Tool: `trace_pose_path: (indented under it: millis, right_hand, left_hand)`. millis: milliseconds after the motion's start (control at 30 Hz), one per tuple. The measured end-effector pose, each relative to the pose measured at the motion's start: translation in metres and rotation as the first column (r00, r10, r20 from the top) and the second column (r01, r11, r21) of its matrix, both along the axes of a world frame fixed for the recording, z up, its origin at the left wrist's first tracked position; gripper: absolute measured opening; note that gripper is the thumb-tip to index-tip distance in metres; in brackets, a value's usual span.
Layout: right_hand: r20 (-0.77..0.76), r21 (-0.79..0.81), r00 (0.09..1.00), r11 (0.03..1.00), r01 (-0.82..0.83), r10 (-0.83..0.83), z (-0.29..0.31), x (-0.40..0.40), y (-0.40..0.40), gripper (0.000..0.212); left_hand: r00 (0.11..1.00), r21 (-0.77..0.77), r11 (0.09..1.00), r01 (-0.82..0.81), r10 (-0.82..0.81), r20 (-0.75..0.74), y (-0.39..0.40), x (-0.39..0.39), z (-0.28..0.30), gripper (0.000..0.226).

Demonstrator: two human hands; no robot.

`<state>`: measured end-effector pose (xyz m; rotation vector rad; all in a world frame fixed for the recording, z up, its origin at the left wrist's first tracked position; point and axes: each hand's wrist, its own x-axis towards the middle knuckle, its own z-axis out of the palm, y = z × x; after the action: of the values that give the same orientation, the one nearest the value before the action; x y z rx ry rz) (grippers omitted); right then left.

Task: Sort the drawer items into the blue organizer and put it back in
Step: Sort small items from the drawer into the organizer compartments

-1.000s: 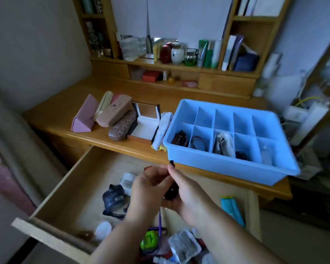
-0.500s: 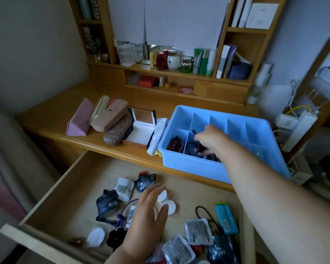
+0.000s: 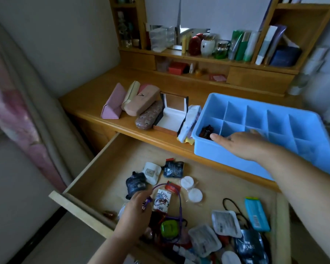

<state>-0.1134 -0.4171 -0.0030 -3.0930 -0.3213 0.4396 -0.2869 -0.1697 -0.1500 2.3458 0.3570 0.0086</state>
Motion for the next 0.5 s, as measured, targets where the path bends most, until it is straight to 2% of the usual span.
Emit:
trace_pose_path:
  millis: [33, 67, 133, 167, 200, 233, 267, 367, 433, 500]
  right_hand:
    - [0.126, 0.008, 0.991, 0.999, -0.044, 0.042, -0.002, 0.000, -0.001, 0.082]
    - [0.324, 0.040, 0.942, 0.994, -0.104, 0.085, -0.004, -0.003, -0.003, 0.077]
    - [0.692, 0.152, 0.708, 0.930, -0.335, 0.142, -0.010, -0.018, -0.004, 0.062]
    - [0.793, 0.179, 0.590, 0.867, -0.466, 0.153, -0.016, -0.030, -0.003, 0.052]
    - [0.830, 0.195, 0.531, 0.805, -0.560, 0.169, -0.022, -0.042, 0.001, 0.044]
    - [0.831, 0.212, 0.519, 0.751, -0.626, 0.198, -0.031, -0.054, 0.006, 0.039]
    - [0.807, 0.241, 0.545, 0.715, -0.656, 0.228, -0.041, -0.066, 0.012, 0.036]
    - [0.671, 0.335, 0.676, 0.688, -0.644, 0.305, -0.075, -0.095, 0.025, 0.034]
    - [0.586, 0.378, 0.734, 0.685, -0.622, 0.343, -0.092, -0.107, 0.028, 0.035]
    - [0.515, 0.426, 0.784, 0.690, -0.586, 0.348, -0.102, -0.114, 0.027, 0.033]
  left_hand:
    - [0.999, 0.034, 0.999, -0.034, 0.033, 0.006, 0.006, 0.001, -0.001, 0.032]
    - [0.997, 0.074, 0.994, -0.076, 0.074, 0.028, 0.014, 0.003, -0.001, 0.028]
    - [0.991, 0.145, 0.981, -0.130, 0.122, 0.062, 0.030, 0.007, -0.001, 0.022]
    - [0.993, 0.182, 0.976, -0.120, 0.113, 0.045, 0.037, 0.010, -0.002, 0.021]
    - [0.997, 0.230, 0.970, -0.078, 0.081, -0.002, 0.043, 0.014, -0.003, 0.021]
    - [0.997, 0.291, 0.957, -0.011, 0.033, -0.070, 0.047, 0.019, -0.004, 0.023]
    - [0.989, 0.346, 0.935, 0.076, -0.025, -0.149, 0.049, 0.024, -0.006, 0.026]
    - [0.910, 0.474, 0.802, 0.365, -0.200, -0.362, 0.046, 0.039, -0.016, 0.045]
    - [0.870, 0.563, 0.679, 0.472, -0.256, -0.421, 0.044, 0.046, -0.022, 0.040]
    - [0.859, 0.629, 0.591, 0.505, -0.273, -0.434, 0.044, 0.052, -0.027, 0.030]
